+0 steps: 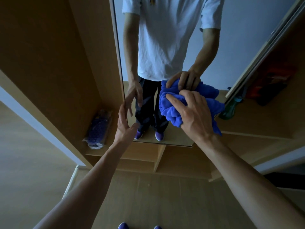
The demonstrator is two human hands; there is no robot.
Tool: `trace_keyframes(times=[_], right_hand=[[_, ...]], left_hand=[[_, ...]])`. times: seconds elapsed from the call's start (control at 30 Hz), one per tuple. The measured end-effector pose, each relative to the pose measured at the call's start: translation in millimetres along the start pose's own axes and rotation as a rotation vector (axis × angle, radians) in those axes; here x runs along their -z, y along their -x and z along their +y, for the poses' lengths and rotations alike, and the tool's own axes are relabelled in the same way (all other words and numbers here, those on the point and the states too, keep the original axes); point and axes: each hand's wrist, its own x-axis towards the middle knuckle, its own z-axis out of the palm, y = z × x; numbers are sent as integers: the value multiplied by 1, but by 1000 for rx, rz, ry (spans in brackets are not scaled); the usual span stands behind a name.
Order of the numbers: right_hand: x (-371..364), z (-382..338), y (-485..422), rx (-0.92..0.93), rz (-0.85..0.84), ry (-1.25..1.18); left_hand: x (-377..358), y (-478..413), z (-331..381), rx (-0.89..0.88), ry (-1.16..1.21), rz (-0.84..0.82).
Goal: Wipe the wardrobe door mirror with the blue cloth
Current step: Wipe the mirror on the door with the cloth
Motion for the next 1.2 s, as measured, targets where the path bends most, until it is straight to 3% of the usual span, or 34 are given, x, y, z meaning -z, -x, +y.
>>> trace_keyframes(times=[0.27, 0.57, 1.03, 1.2], right_hand=[[-36, 0, 27, 78, -109, 13], [-66, 5, 67, 103, -280, -8], [14, 45, 28, -28, -14, 14], [9, 52, 34, 16, -17, 41]], left_hand=[[-14, -3, -8, -4, -71, 68], [-12, -4, -9, -11, -30, 20], [-18, 0, 3, 48, -57, 51], [-20, 1, 1, 41, -64, 69]])
